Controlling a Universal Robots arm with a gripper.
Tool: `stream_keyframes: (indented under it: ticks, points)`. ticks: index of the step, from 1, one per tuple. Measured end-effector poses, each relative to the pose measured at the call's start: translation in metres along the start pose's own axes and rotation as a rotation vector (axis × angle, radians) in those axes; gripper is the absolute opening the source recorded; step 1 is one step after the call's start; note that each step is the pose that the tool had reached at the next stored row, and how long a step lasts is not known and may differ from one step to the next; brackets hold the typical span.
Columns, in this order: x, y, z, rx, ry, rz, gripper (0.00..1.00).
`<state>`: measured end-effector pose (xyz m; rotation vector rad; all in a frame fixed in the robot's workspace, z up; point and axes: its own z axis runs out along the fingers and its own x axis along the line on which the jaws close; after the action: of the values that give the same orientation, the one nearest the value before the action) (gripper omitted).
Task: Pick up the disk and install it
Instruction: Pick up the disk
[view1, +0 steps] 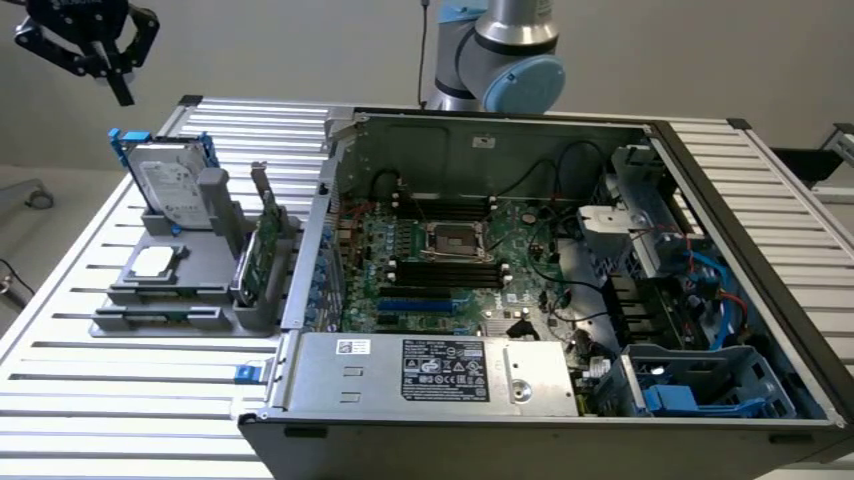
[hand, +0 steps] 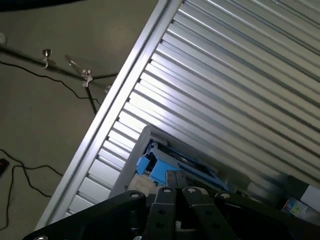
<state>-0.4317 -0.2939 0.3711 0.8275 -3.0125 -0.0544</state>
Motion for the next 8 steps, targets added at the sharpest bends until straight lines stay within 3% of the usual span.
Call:
stream_keyframes:
  ticks: [8]
  points:
    - [0.0000,0.0000,0.0005,0.0010,0.0055,-0.145,0.11]
